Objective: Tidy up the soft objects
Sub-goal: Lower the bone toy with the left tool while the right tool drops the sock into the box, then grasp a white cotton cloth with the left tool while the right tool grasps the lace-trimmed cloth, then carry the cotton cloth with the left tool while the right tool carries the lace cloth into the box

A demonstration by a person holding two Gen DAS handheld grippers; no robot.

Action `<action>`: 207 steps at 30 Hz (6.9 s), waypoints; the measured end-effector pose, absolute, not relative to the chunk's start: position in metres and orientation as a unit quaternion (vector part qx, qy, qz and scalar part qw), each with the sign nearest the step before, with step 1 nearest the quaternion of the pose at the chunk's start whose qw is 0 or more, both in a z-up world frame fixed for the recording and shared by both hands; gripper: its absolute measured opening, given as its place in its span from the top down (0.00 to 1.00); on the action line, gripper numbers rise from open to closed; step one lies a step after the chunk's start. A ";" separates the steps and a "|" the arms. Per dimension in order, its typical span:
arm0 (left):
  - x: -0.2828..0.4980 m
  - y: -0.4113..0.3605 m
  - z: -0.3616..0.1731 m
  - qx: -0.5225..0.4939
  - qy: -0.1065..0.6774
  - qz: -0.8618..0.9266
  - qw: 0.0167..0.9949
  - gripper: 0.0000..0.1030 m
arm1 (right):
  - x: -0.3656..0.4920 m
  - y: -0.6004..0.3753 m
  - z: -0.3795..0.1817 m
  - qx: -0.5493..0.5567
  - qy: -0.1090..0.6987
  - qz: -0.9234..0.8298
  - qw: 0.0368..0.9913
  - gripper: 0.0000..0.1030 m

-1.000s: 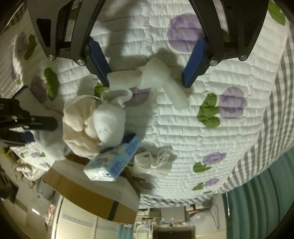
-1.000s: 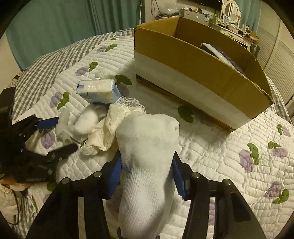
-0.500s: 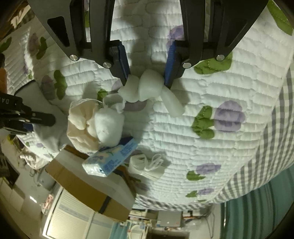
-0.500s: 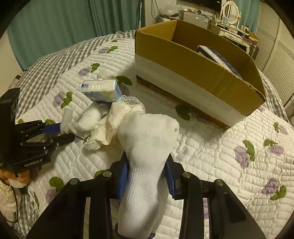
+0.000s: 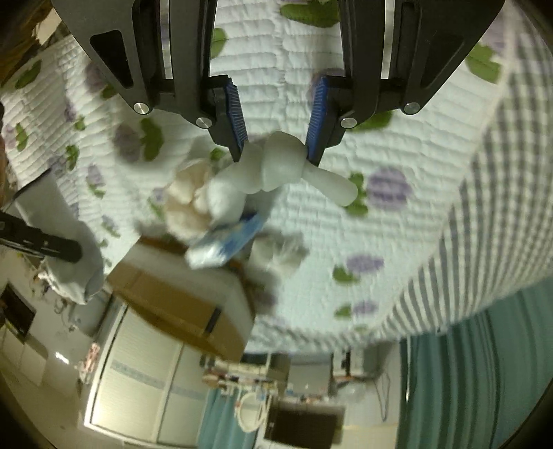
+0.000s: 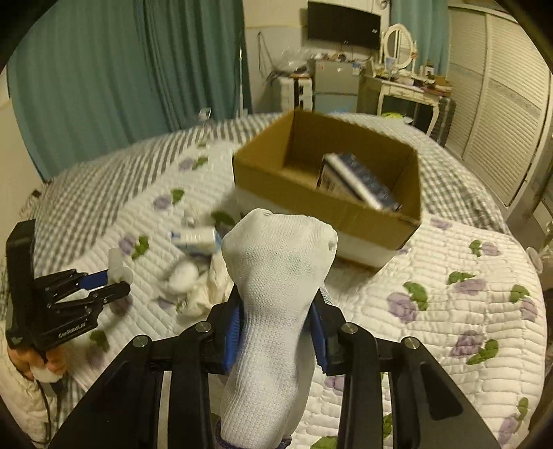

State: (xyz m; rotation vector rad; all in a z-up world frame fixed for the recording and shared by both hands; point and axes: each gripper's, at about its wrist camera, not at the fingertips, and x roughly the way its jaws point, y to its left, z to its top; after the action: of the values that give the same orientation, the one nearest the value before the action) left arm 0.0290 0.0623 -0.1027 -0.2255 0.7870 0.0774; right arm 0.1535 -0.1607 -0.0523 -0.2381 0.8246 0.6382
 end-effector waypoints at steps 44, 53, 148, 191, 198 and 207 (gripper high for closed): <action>0.293 -0.013 -0.057 -0.014 0.336 -0.012 0.942 0.56 | 0.396 -0.157 -0.060 -0.050 0.358 0.217 0.907 0.58; 0.247 -0.015 0.001 -0.006 0.290 0.009 0.957 0.22 | 0.352 -0.178 -0.003 -0.013 0.328 0.193 0.924 0.39; 0.033 -0.010 -0.077 -0.034 0.354 -0.048 0.933 0.70 | 0.075 -0.207 -0.056 -0.013 0.316 0.243 0.917 0.84; 0.274 -0.014 -0.032 0.039 0.290 0.001 0.956 0.70 | 0.349 -0.152 0.005 -0.052 0.278 0.251 0.926 0.84; 0.287 -0.019 -0.047 0.035 0.285 -0.007 0.958 0.66 | 0.382 -0.150 -0.035 -0.034 0.293 0.254 0.921 0.81; 0.261 -0.016 -0.021 0.039 0.272 0.015 0.962 0.17 | 0.359 -0.170 -0.008 -0.003 0.279 0.224 0.934 0.41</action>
State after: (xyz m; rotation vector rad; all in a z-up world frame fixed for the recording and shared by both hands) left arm 0.2612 -0.0162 -0.0213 0.0795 0.5503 0.0295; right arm 0.3592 -0.1701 -0.0082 -0.0066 0.5706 0.4585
